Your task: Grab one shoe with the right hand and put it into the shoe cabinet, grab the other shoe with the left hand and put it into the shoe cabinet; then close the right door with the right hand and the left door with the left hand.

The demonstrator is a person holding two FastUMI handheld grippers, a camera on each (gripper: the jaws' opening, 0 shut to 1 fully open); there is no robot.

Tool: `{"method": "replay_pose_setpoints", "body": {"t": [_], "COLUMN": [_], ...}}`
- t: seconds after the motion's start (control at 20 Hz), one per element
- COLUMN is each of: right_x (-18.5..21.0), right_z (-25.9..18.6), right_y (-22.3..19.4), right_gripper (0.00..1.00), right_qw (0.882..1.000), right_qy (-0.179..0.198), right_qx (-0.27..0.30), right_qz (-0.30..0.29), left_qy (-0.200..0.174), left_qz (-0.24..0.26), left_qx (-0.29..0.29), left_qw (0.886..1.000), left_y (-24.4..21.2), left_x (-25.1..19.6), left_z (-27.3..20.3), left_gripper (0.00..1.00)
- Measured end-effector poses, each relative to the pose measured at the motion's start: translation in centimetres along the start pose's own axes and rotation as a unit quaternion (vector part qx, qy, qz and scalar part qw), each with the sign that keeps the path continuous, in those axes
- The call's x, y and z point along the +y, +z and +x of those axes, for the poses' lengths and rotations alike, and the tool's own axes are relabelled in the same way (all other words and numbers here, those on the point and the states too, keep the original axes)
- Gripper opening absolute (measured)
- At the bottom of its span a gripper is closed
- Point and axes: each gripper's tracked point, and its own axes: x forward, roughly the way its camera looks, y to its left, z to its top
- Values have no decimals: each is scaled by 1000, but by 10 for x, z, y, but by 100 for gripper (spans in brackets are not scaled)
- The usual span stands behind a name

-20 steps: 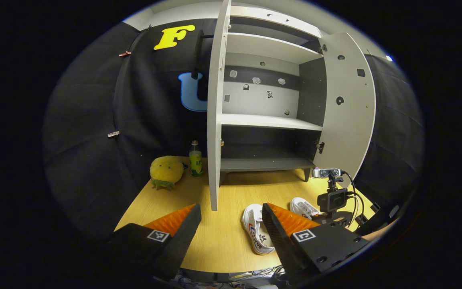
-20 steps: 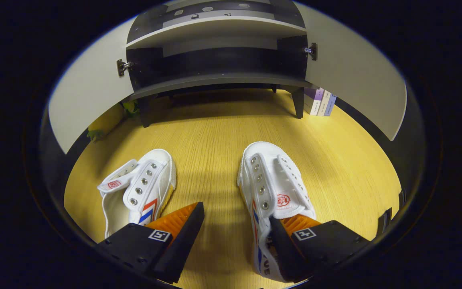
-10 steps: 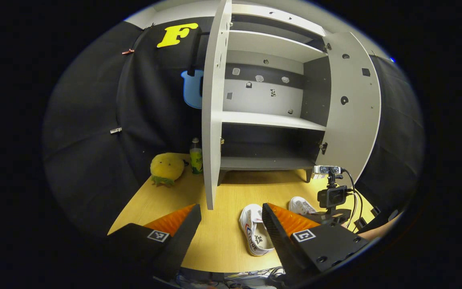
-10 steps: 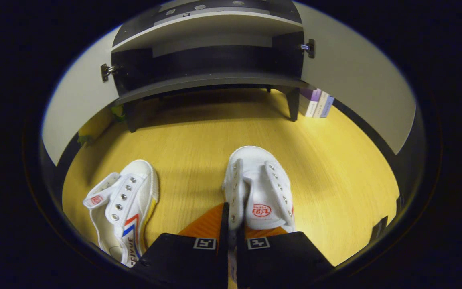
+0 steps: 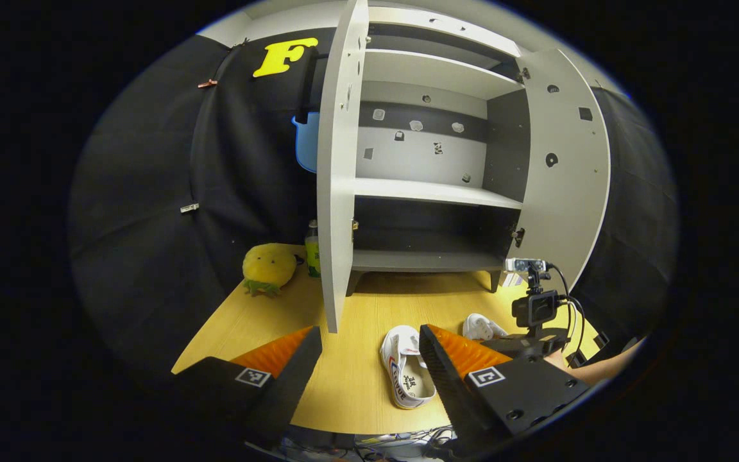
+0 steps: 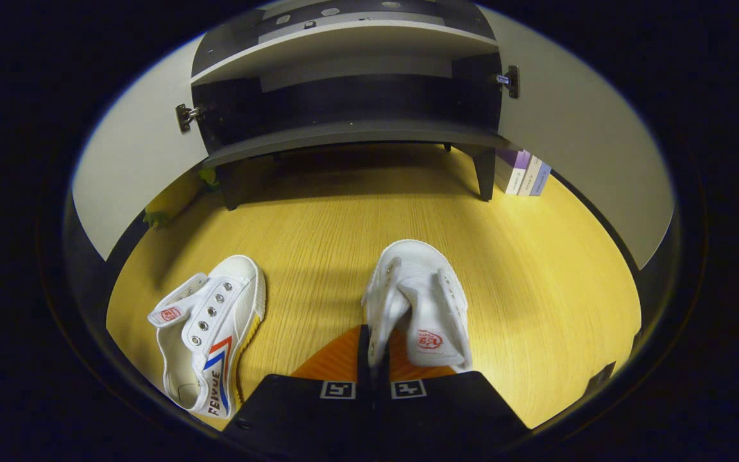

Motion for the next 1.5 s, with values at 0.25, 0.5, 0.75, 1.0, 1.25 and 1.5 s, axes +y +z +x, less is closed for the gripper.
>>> {"method": "replay_pose_setpoints", "body": {"t": [0.25,0.5,0.75,1.0,1.25,1.5], "right_x": [0,13,35,50,48,46], "right_z": [-36,-94,-150,-188,-195,-174], "right_y": [42,95,160,249,328,385], "right_gripper": [5,5,5,5,5,5], "right_qw": [999,996,991,978,964,964], "right_qy": [-5,2,3,-2,-20,-15], "right_qx": [-46,-91,-136,-202,-254,-259], "right_qz": [17,6,-12,-44,-74,-66], "left_qy": [-21,-51,-73,-84,-82,-62], "left_qz": [9,39,32,15,21,29], "left_qx": [-10,-35,-67,-114,-130,-140], "left_qw": [1000,997,995,990,988,988], "left_y": [8,19,35,65,76,87], "left_x": [-6,-10,-4,5,11,14], "left_z": [-5,-9,-7,-9,-15,-22], "left_gripper": [95,95,95,95,95,95]}}
